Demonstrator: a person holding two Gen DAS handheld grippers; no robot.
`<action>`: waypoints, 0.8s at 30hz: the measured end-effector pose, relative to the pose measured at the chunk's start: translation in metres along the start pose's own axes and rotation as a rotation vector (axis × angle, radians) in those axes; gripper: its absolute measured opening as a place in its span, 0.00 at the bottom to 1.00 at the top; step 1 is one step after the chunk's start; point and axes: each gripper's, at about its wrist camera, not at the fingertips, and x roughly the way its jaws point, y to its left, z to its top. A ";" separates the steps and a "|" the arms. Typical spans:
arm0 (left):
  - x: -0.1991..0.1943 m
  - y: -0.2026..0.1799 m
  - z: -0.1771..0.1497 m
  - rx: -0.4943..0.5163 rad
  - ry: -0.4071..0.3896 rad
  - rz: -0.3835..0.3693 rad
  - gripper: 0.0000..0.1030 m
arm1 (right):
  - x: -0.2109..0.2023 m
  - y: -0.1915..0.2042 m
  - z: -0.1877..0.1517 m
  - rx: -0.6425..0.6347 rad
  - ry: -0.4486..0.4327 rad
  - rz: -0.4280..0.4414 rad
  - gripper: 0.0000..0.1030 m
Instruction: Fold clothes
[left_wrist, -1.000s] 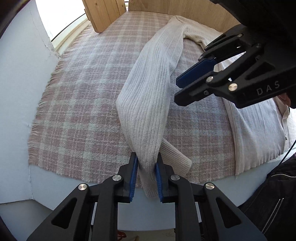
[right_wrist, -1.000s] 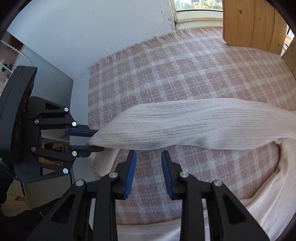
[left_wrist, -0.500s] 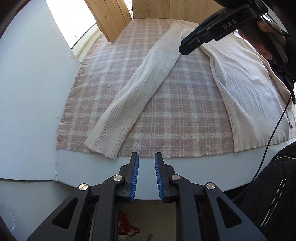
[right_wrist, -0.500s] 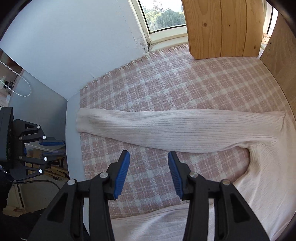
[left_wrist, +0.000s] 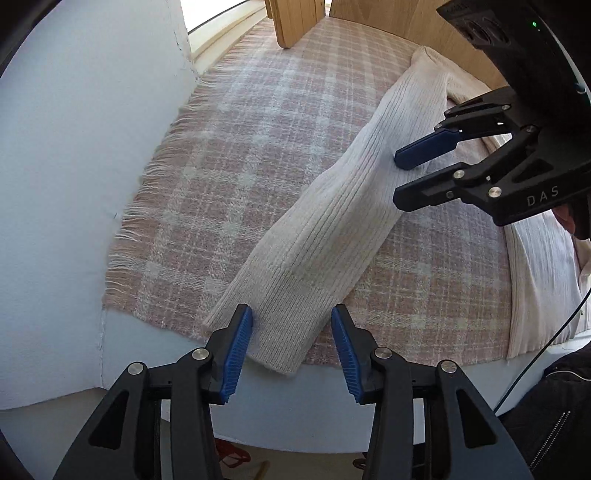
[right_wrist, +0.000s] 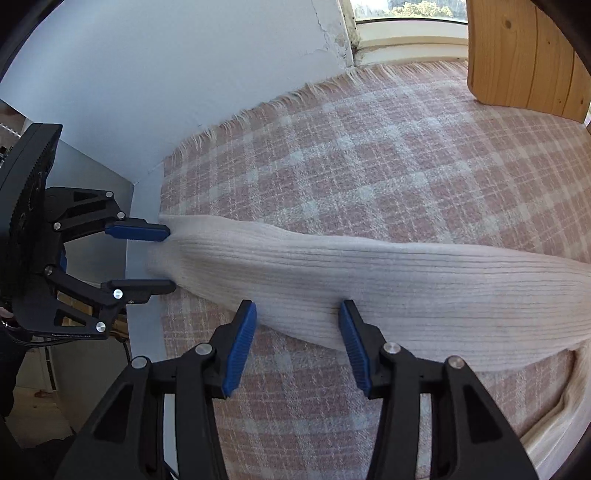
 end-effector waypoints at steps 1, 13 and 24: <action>-0.006 0.003 0.001 -0.013 -0.013 -0.006 0.41 | -0.003 0.001 -0.001 -0.014 0.012 0.005 0.47; 0.003 0.026 0.020 0.027 0.096 0.027 0.39 | -0.018 -0.050 -0.001 0.055 -0.028 -0.089 0.47; 0.003 0.016 0.018 0.068 0.106 0.002 0.19 | -0.011 -0.045 -0.001 0.006 -0.037 -0.105 0.56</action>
